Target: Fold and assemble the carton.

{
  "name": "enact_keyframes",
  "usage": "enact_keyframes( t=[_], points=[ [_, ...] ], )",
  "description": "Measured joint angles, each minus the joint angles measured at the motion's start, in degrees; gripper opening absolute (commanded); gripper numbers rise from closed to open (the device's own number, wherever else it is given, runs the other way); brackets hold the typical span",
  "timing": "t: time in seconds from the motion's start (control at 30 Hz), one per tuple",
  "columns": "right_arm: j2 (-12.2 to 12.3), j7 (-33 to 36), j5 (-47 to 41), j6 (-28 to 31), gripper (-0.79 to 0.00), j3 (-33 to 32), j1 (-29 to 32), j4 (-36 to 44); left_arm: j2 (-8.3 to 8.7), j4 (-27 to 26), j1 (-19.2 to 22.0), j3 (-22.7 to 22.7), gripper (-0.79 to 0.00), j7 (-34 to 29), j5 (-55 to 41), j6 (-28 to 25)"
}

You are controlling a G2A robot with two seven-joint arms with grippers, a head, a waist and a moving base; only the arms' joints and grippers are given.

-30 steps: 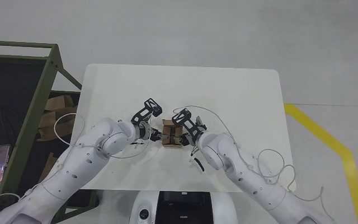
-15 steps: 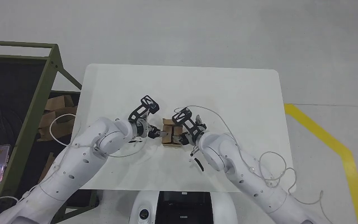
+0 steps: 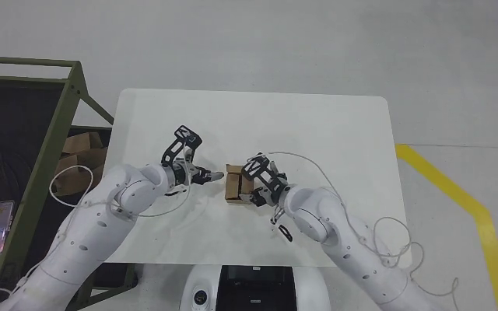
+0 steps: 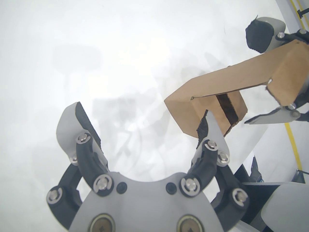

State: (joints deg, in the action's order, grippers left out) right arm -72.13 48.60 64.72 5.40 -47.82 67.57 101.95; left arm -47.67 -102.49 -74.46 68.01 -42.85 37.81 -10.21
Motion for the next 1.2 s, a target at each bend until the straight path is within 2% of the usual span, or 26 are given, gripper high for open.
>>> enact_keyframes(
  t=[0.23, 0.53, 0.67, 0.9, 1.2],
  points=[
    [0.13, 1.73, 1.49, 5.07, 0.0, 0.63, -0.61, -0.67, -1.12, 1.45, 1.82, -1.54, 0.0, 3.58, -1.08, 3.83],
    [-0.37, 4.7, 3.2, 9.19, 0.0, 3.33, -2.63, -2.67, -1.99, 1.41, 3.1, -3.24, 0.0, 5.06, 0.44, 3.13],
    [-0.79, 5.82, 2.97, 8.51, 0.0, 4.06, -3.62, -3.81, -2.14, 1.05, 2.99, -3.29, 0.0, 4.87, 1.01, 2.5],
    [-1.62, 7.05, 3.92, 3.78, 0.0, 4.77, -4.88, -5.67, -2.3, 0.38, 2.5, -2.86, 0.0, 4.4, 2.24, 1.56],
    [-2.04, 5.3, 4.29, 0.1, 0.0, 3.72, -4.38, -5.87, -2.46, -0.33, 1.75, -2.24, 0.0, 3.82, 3.75, 0.55]
  ],
)
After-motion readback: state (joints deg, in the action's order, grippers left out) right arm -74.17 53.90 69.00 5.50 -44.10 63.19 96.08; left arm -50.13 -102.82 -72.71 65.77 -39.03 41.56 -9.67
